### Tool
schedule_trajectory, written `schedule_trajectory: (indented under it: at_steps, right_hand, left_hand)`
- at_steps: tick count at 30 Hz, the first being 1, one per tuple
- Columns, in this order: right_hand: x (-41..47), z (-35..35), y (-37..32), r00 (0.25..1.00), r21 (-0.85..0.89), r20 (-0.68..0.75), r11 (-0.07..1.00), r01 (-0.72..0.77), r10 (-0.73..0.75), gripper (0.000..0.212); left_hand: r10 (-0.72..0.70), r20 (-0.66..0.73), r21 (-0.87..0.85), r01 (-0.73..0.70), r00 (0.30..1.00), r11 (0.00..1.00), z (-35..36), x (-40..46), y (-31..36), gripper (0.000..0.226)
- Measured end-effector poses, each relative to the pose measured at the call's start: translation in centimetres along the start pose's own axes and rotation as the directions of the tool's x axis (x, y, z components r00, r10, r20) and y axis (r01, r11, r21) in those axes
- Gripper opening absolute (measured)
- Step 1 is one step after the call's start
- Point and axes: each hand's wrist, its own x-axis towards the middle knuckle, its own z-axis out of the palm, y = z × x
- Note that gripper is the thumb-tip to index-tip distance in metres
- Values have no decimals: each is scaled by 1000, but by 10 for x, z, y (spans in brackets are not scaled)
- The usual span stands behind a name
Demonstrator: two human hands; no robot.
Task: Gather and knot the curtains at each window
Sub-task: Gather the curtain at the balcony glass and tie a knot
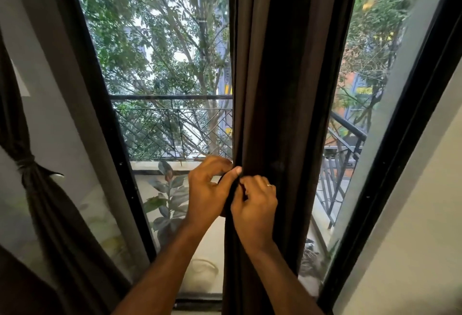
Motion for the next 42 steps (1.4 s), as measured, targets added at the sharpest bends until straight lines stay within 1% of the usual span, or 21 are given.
schedule_trajectory:
  at_steps: [3,5,7,9,10,12,14,15,17,18,19,21,22,25,26,28,29,32,33,36,42]
  right_hand:
    - [-5,2,-3,1000,6,13,1000,1,-1,15]
    - [-5,4,0,1000,-2,23,1000,-6,6,13]
    - [-2,4,1,998,-20,66,1000,1,0,8]
    - [-2,-4,3,990,10,134,999,53,-54,10]
    - [-3,-13,3,988,40,134,996,78,-82,13]
    - [-7,-35,7,997,81,19,994,79,-81,19]
    - [-8,-54,13,991,89,-129,996,-28,39,28]
    - [-5,-58,17,978,95,-172,990,-106,121,33]
    - [5,-59,28,950,96,-178,966,-242,256,45]
    - [10,-58,33,941,90,-174,956,-279,291,45]
    - [15,-57,37,937,74,-184,954,-289,298,39]
    - [19,-51,42,949,27,-218,973,-228,228,19]
    - [17,-46,42,962,18,-210,984,-175,175,12]
    - [5,-37,35,997,26,-74,999,27,-25,7]
    - [3,-35,35,997,28,-76,999,28,-26,7]
    - [4,-33,38,984,72,-160,995,-66,76,7]
    - [4,-30,37,982,78,-174,995,-65,78,7]
    - [-5,-17,23,996,69,-69,996,60,-55,9]
    - [-7,-13,18,997,86,-55,995,57,-52,10]
    - [-10,-9,12,997,117,-79,993,19,-10,11]
    - [-7,-7,9,999,139,-52,990,-7,14,11]
  left_hand:
    - [-9,11,-21,9,1000,1000,1,-2,5,21]
    - [8,9,-2,-8,1000,1000,4,-3,9,16]
    - [29,-4,22,-29,1000,999,4,-3,8,15]
    - [51,-12,65,-50,999,997,3,0,5,16]
    - [61,-12,90,-60,998,994,3,1,3,17]
    - [68,-11,123,-66,998,990,2,3,-3,20]
    - [57,-29,136,-53,998,989,1,4,-8,23]
    - [55,-39,142,-49,998,989,0,6,-9,23]
    - [63,-46,145,-56,997,988,1,7,-10,23]
    - [69,-41,147,-62,997,987,2,6,-9,23]
    - [71,-33,147,-66,997,987,4,5,-8,23]
    - [70,-26,143,-65,997,988,7,4,-7,22]
    - [67,-28,146,-62,997,987,8,4,-7,22]
    - [59,-45,154,-51,997,987,10,8,-10,22]
    - [58,-49,153,-50,997,987,10,9,-10,22]
    - [66,-48,158,-58,997,986,10,9,-9,23]
    - [73,-42,159,-66,996,985,10,9,-8,23]
    - [72,-17,127,-69,997,989,15,4,-5,22]
    - [60,-10,104,-59,998,993,17,2,-5,22]
    - [26,-9,46,-26,1000,999,19,-1,-2,23]
    - [-18,34,4,18,999,1000,15,-3,2,21]
